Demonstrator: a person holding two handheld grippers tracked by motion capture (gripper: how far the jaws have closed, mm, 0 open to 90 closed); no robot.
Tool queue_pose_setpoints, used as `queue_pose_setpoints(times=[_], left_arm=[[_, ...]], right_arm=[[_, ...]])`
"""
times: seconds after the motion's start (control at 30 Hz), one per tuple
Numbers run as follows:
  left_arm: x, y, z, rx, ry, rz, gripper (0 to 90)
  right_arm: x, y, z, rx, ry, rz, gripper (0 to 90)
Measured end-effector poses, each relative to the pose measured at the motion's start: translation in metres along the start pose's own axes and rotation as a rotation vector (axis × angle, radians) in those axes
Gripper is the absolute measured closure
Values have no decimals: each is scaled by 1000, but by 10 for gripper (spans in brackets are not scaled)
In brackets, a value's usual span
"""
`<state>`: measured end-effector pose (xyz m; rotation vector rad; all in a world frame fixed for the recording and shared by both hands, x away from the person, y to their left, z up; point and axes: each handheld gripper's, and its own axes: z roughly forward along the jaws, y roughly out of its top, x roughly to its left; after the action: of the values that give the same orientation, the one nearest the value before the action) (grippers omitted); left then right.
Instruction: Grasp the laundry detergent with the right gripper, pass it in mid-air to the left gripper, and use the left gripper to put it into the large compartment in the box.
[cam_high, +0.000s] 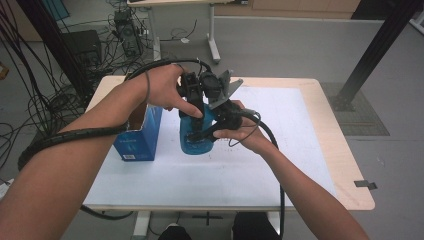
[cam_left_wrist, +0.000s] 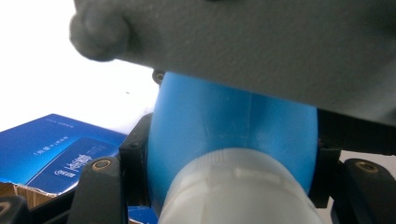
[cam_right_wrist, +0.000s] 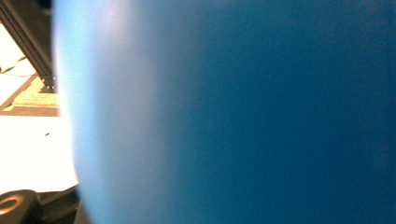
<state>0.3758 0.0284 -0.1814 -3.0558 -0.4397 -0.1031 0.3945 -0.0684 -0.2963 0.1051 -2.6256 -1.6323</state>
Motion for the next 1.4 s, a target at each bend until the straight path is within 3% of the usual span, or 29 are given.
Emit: queue_pose_setpoints(times=[0.13, 0.17, 0.37, 0.53, 0.6, 0.83, 1.1, 1.4], left_arm=[[0, -1, 0, -6, 2, -3, 371], [1, -2, -1, -13, 0, -6, 372], [3, -5, -2, -1, -4, -23, 372], [6, -9, -4, 5, 9, -67, 371], [8, -10, -6, 16, 17, -78, 371], [14, -19, -18, 8, 26, -154, 371], [19, -28, -38, 8, 56, -242, 370], [29, -45, -67, 21, 92, -415, 370]], right_arm=[[0, -1, 0, -3, 4, 25, 388], [1, -1, -1, -2, -9, 50, 349], [0, -5, -4, 7, -27, 76, 208], [0, -10, -11, 75, -73, 69, 132], [-1, -11, -14, 120, -89, 110, 45], [3, -13, -32, 172, -138, 199, 39], [12, -13, -54, 321, -212, 257, 35], [23, -13, -88, 442, -302, 279, 36]])
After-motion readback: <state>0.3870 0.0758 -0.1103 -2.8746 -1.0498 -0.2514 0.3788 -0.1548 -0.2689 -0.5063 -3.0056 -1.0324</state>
